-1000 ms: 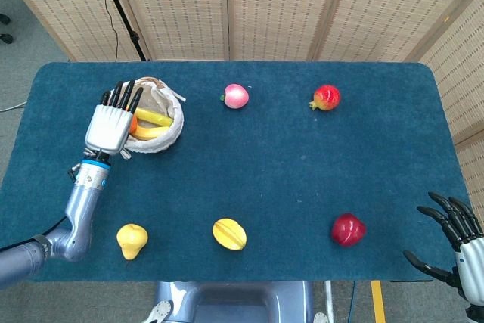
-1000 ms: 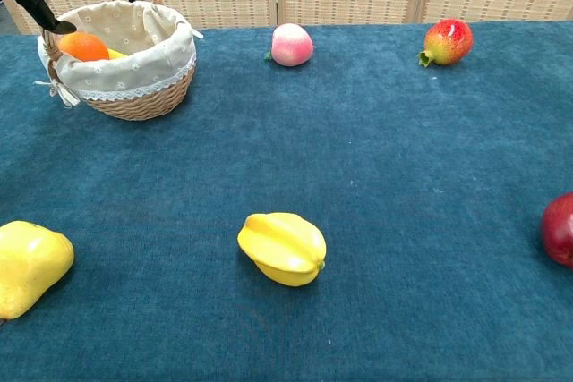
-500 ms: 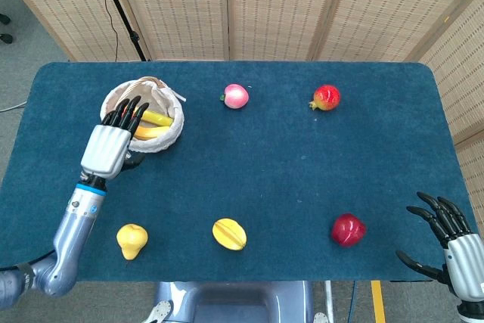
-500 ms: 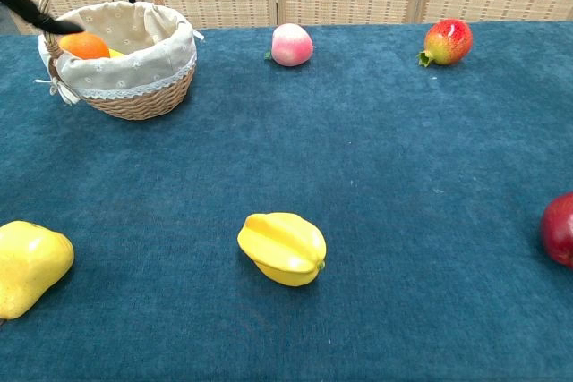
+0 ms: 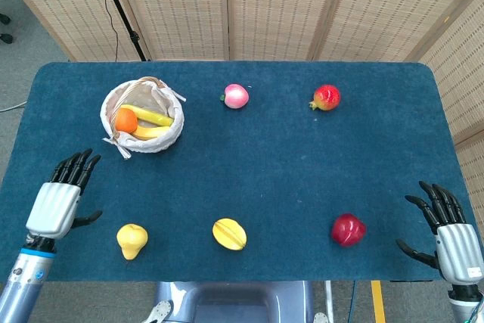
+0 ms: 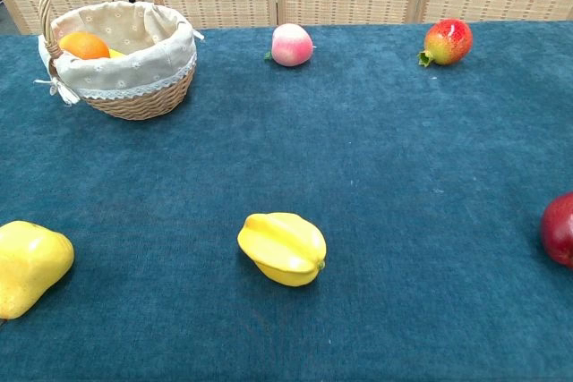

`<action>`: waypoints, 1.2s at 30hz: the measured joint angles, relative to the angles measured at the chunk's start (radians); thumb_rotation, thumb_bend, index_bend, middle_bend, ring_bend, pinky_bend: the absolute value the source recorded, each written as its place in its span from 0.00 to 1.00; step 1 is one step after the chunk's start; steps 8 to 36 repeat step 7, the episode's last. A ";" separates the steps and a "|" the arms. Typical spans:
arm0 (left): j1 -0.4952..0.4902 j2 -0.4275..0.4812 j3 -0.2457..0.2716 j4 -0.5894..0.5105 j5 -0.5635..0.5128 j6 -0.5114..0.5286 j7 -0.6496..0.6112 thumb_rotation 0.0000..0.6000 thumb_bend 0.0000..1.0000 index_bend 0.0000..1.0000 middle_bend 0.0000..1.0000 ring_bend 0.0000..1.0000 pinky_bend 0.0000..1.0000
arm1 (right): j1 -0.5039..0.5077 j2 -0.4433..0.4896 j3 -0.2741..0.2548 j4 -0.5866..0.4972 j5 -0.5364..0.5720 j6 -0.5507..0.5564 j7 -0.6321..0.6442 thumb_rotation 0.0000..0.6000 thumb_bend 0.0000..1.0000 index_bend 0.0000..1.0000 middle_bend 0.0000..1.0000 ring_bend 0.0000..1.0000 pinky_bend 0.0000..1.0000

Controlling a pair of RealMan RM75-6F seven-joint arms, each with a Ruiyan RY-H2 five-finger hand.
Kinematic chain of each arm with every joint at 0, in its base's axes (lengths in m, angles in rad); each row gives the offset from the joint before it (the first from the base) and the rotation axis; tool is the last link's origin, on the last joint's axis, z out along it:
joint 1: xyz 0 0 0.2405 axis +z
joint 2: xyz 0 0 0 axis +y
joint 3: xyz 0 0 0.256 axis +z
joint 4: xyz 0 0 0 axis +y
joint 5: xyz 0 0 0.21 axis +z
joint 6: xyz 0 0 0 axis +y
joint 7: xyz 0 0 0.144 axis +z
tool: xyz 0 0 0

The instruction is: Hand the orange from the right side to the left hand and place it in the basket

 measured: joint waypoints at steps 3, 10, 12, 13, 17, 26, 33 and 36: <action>0.064 -0.013 0.024 0.027 0.028 0.066 -0.035 1.00 0.05 0.00 0.00 0.00 0.08 | 0.006 -0.012 0.003 0.000 0.007 -0.015 -0.035 1.00 0.00 0.19 0.04 0.01 0.03; 0.123 -0.027 0.043 0.067 0.063 0.125 -0.060 1.00 0.05 0.00 0.00 0.00 0.08 | 0.016 -0.029 0.006 0.006 0.015 -0.039 -0.075 1.00 0.00 0.17 0.03 0.01 0.02; 0.123 -0.027 0.043 0.067 0.063 0.125 -0.060 1.00 0.05 0.00 0.00 0.00 0.08 | 0.016 -0.029 0.006 0.006 0.015 -0.039 -0.075 1.00 0.00 0.17 0.03 0.01 0.02; 0.123 -0.027 0.043 0.067 0.063 0.125 -0.060 1.00 0.05 0.00 0.00 0.00 0.08 | 0.016 -0.029 0.006 0.006 0.015 -0.039 -0.075 1.00 0.00 0.17 0.03 0.01 0.02; 0.123 -0.027 0.043 0.067 0.063 0.125 -0.060 1.00 0.05 0.00 0.00 0.00 0.08 | 0.016 -0.029 0.006 0.006 0.015 -0.039 -0.075 1.00 0.00 0.17 0.03 0.01 0.02; 0.123 -0.027 0.043 0.067 0.063 0.125 -0.060 1.00 0.05 0.00 0.00 0.00 0.08 | 0.016 -0.029 0.006 0.006 0.015 -0.039 -0.075 1.00 0.00 0.17 0.03 0.01 0.02; 0.123 -0.027 0.043 0.067 0.063 0.125 -0.060 1.00 0.05 0.00 0.00 0.00 0.08 | 0.016 -0.029 0.006 0.006 0.015 -0.039 -0.075 1.00 0.00 0.17 0.03 0.01 0.02; 0.123 -0.027 0.043 0.067 0.063 0.125 -0.060 1.00 0.05 0.00 0.00 0.00 0.08 | 0.016 -0.029 0.006 0.006 0.015 -0.039 -0.075 1.00 0.00 0.17 0.03 0.01 0.02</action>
